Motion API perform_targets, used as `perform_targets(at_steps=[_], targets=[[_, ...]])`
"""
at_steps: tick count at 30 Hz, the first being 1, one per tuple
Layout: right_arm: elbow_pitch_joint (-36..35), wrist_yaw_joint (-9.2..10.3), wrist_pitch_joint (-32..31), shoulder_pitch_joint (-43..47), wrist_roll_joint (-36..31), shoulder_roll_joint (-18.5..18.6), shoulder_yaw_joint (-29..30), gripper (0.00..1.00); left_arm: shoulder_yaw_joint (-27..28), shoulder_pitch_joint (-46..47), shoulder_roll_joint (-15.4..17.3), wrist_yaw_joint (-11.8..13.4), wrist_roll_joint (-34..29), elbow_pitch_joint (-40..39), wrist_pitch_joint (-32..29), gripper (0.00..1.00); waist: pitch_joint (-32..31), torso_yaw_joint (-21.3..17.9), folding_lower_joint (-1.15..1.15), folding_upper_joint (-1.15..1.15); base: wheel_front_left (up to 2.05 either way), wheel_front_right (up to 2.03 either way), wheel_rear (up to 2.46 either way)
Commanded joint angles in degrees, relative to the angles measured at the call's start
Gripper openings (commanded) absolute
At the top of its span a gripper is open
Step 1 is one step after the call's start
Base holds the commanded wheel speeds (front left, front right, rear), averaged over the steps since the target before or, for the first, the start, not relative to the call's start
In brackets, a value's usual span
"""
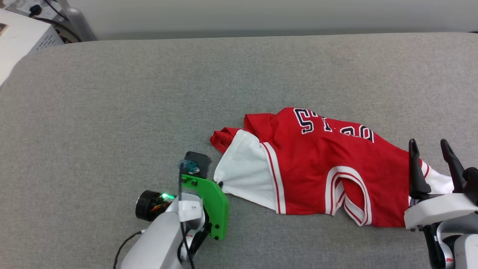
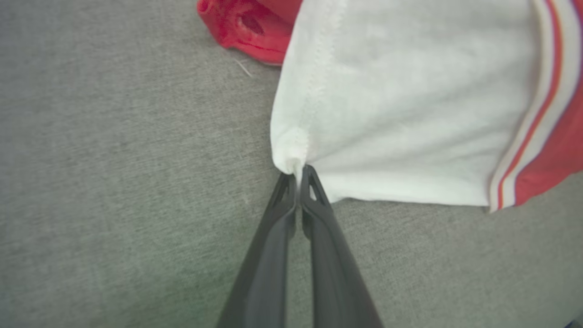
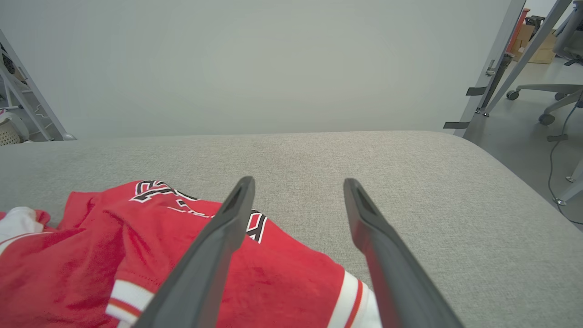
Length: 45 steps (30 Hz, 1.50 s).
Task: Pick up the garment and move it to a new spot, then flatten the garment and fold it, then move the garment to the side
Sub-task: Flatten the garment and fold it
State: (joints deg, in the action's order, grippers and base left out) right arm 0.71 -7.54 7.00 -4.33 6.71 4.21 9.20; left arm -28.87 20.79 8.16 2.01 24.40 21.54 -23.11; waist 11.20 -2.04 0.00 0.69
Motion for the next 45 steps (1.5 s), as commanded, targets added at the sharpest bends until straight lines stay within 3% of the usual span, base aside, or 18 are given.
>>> perform_targets(at_steps=[1, 12, 19, 20, 21, 28, 33, 39, 45], targets=[[0.23, 0.05, -0.48, 1.3, -0.27, 0.36, -0.06, 1.0, 2.21, -1.83, 1.98, 1.64, 1.03, -2.14, 1.31, 0.0, -3.52, 3.03, 0.0, -0.69, 0.0, 0.0, 0.0], [0.45, 0.05, -2.39, 3.16, -0.13, 0.06, 0.75, 1.0, 11.96, -10.23, 11.42, 6.46, 4.57, -15.02, 1.24, 0.0, -5.77, 8.07, 0.0, -0.69, 0.0, 0.0, 0.0], [2.23, 0.05, -3.16, 3.67, -0.3, -0.51, 0.39, 1.0, 11.02, -17.5, 12.72, 6.4, 6.37, -16.48, -1.82, 0.0, -6.24, 9.53, 0.0, -0.69, 0.0, 0.0, 0.0], [2.61, 0.05, -3.26, 3.6, -0.23, -0.58, 0.19, 1.0, 10.62, -18.11, 12.58, 6.11, 6.46, -15.72, -1.63, 0.09, -6.28, 9.62, 0.0, -0.69, 0.0, 0.0, 0.0], [2.84, 0.05, -3.36, 3.57, -0.28, -0.62, -0.01, 1.0, 10.41, -18.35, 12.44, 5.83, 6.39, -15.0, -0.96, 1.0, -6.31, 9.68, 0.0, -0.69, 0.0, 0.0, 0.0], [3.17, 0.05, -4.37, 3.43, -0.49, -0.39, -0.52, 1.0, 9.55, -16.03, 10.07, 2.61, 4.93, -12.18, 9.9, 1.0, -6.7, 10.8, 0.0, -0.69, 0.0, 0.0, 0.0], [0.8, 0.05, -8.49, 1.92, 1.5, 2.86, -5.08, 1.0, 9.24, -13.42, 9.63, -1.0, 2.78, -12.41, 21.18, 1.0, -6.7, 12.71, 0.0, -0.69, 0.0, 0.0, 0.0], [-1.21, 0.05, -25.25, -4.06, 9.13, 12.56, -17.51, 1.0, 8.36, -11.56, 8.14, -2.24, 0.63, -12.12, 29.92, 1.0, -5.31, 16.31, 0.0, -0.69, 0.0, 0.0, 0.0], [2.66, 0.05, -44.99, -11.57, 17.96, 20.72, -27.65, 1.0, 6.8, -10.55, 6.35, -2.94, 0.37, -11.0, 32.13, 1.0, -3.46, 20.24, 0.0, -0.69, 0.0, 0.0, 0.0]])
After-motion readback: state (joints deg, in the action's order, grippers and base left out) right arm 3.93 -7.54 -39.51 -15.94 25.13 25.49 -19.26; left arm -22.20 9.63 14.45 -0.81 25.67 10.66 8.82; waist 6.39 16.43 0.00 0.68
